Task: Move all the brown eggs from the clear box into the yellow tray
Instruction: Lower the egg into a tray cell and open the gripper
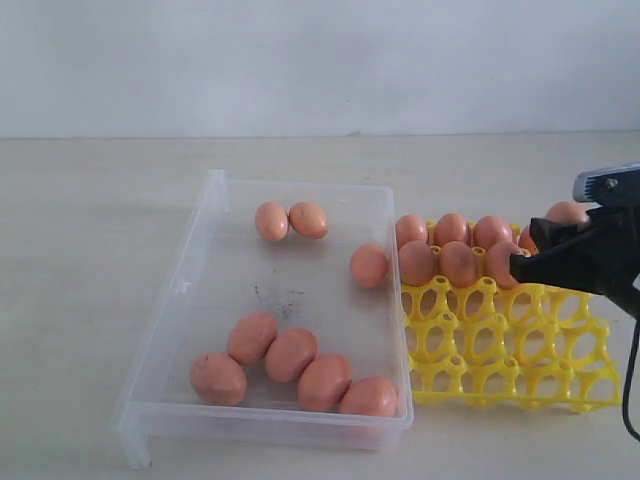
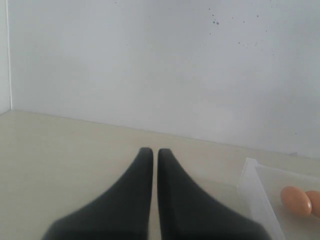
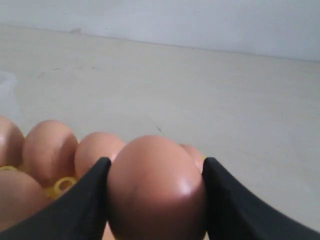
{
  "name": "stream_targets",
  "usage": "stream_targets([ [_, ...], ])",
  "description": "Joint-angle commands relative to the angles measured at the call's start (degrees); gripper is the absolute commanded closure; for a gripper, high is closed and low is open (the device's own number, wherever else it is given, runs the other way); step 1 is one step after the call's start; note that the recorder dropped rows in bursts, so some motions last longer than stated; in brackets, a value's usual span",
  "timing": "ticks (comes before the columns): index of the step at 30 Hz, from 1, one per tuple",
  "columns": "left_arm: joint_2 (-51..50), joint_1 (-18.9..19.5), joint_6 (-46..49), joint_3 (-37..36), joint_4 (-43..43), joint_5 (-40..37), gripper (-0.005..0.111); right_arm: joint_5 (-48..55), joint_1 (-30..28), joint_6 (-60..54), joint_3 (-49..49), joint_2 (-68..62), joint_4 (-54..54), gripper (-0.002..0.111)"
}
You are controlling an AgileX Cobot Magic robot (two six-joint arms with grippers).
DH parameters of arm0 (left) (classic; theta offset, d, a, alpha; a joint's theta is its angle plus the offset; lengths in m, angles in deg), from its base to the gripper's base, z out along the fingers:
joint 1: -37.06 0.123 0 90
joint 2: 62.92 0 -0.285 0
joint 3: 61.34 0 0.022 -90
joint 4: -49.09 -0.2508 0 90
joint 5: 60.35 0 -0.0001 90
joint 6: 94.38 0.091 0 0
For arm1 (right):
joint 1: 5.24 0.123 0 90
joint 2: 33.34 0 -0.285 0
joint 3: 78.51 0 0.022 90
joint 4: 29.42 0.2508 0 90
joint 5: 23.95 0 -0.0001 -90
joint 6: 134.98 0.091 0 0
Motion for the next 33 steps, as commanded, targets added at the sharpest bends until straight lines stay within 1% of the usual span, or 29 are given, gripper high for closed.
stream_targets([
  [1, 0.14, -0.1, -0.51, -0.2, 0.51, 0.07, 0.103, -7.55, -4.22, 6.11, -0.21, -4.02, -7.26, 0.109],
  [8, 0.14, -0.1, -0.51, -0.2, 0.51, 0.19, 0.103, -17.07, -12.79, 14.38, -0.21, -11.67, -19.43, 0.109],
  [10, 0.14, -0.1, -0.51, -0.2, 0.51, 0.19, 0.103, -17.6, -15.06, 15.71, 0.23, -13.35, -22.43, 0.109],
  [12, 0.14, -0.1, -0.51, -0.2, 0.51, 0.19, 0.103, -17.6, -17.23, 17.9, 1.6, -14.55, -28.64, 0.109],
  [15, 0.14, -0.1, -0.51, -0.2, 0.51, 0.19, 0.103, -17.6, -19.27, 21.87, 4.18, -15.67, -38.23, 0.109],
  [16, 0.14, -0.1, -0.51, -0.2, 0.51, 0.19, 0.103, -17.6, -19.41, 22.56, 4.79, -15.67, -39.75, 0.109],
  [20, 0.14, -0.1, -0.51, -0.2, 0.51, 0.19, 0.103, -17.6, -19.63, 23.0, 5.75, -15.67, -41.24, 0.109],
  [26, 0.14, -0.1, -0.51, -0.2, 0.51, 0.07, 0.103, -12.92, -19.63, 20.85, 5.89, -15.67, -41.13, 0.109],
  [33, 0.14, -0.1, -0.51, -0.2, 0.51, 0.07, 0.103, -12.69, -19.63, 20.74, 5.89, -15.67, -41.13, 0.109],
])
